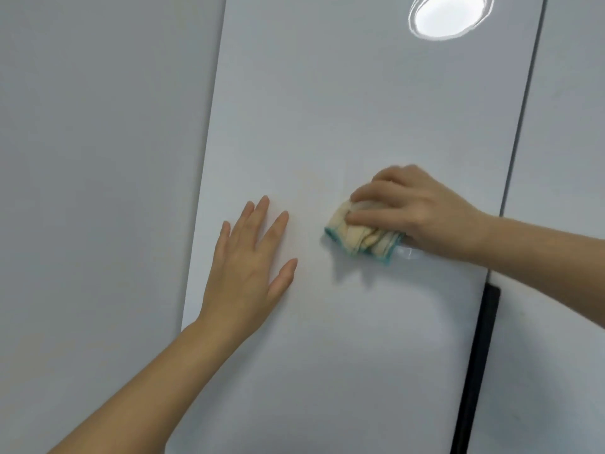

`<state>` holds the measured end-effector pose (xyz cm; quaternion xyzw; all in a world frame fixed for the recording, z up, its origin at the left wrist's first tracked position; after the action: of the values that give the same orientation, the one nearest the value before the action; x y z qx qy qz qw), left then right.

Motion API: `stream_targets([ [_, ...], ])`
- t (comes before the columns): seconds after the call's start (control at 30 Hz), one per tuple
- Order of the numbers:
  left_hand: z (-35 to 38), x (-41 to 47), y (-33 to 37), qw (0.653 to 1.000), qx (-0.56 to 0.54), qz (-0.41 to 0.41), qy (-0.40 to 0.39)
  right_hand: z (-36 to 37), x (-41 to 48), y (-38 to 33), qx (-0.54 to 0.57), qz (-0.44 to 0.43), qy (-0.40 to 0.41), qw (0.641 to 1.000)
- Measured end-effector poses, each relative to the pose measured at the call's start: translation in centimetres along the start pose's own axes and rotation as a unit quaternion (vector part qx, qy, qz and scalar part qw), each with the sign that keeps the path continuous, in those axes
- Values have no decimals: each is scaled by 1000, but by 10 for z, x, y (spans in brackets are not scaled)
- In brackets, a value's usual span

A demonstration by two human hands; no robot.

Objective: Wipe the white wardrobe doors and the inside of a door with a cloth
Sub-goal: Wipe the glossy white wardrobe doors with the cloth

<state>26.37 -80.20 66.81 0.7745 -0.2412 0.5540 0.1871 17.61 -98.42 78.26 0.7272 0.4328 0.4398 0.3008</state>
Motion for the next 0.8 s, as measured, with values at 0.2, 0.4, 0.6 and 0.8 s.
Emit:
stream_targets([
  [0.2, -40, 81, 24, 999, 1, 31, -45, -58, 9, 94, -27, 128, 17, 991],
  [0.4, -53, 108, 39, 996, -8, 47, -75, -30, -19, 28, 19, 76, 5, 997],
  [0.6, -51, 104, 38, 995, -3, 38, -92, -5, -47, -36, 67, -121, -175, 975],
  [0.8, -72, 124, 27, 996, -3, 26, -81, -86, 7, 114, 7, 9, -29, 1000],
])
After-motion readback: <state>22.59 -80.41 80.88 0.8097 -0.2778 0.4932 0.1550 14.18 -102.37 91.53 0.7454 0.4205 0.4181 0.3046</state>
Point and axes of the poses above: each hand's wrist, its own x-axis towards the middle knuckle, its own z-axis out of the palm, y = z × x, the point moved 6 cm from there along x, towards the middle knuckle, and after that the axes turned 7 degrees about x, right-handed, at the moved point
